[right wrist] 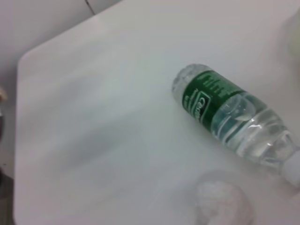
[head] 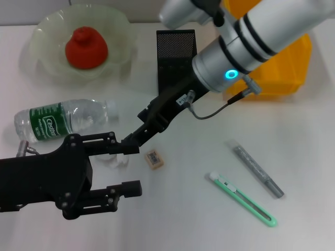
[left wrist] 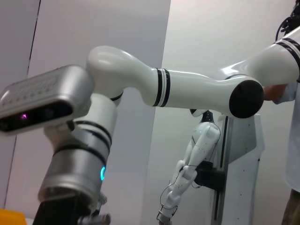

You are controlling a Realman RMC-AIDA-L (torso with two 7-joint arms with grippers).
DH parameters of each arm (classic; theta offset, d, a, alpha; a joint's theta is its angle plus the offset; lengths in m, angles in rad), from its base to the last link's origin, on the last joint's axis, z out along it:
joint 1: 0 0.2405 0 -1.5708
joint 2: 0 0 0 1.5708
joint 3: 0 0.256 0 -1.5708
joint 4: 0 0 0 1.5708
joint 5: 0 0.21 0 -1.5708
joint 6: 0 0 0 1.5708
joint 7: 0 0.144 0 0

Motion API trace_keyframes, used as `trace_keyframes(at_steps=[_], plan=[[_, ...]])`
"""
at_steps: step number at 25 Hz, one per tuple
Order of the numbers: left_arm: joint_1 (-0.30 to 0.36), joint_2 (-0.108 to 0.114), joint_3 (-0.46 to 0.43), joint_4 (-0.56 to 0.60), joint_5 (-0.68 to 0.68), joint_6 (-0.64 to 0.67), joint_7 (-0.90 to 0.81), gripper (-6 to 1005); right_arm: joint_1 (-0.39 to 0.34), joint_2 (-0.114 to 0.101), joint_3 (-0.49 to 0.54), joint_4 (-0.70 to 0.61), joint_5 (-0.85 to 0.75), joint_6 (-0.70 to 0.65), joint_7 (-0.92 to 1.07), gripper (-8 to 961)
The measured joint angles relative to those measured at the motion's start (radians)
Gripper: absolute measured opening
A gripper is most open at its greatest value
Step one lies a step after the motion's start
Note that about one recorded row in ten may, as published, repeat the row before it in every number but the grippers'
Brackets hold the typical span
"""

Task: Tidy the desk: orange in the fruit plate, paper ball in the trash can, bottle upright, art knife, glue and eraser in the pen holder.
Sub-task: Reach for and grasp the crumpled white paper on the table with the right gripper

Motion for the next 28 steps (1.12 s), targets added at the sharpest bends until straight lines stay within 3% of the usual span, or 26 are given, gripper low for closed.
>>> trace_keyframes(at_steps=[12, 28], plan=[[-0.001, 0.0, 0.0, -0.005, 0.0, -0.015, 0.013, 638, -0.005, 0.005, -0.269, 0.049, 0.189, 0.218, -0.017, 821], [0.005, 0.001, 0.0, -0.006, 0.001, -0.054, 0.013, 638, -0.005, 0.004, -0.41, 0.072, 0.322, 0.326, -0.027, 818]])
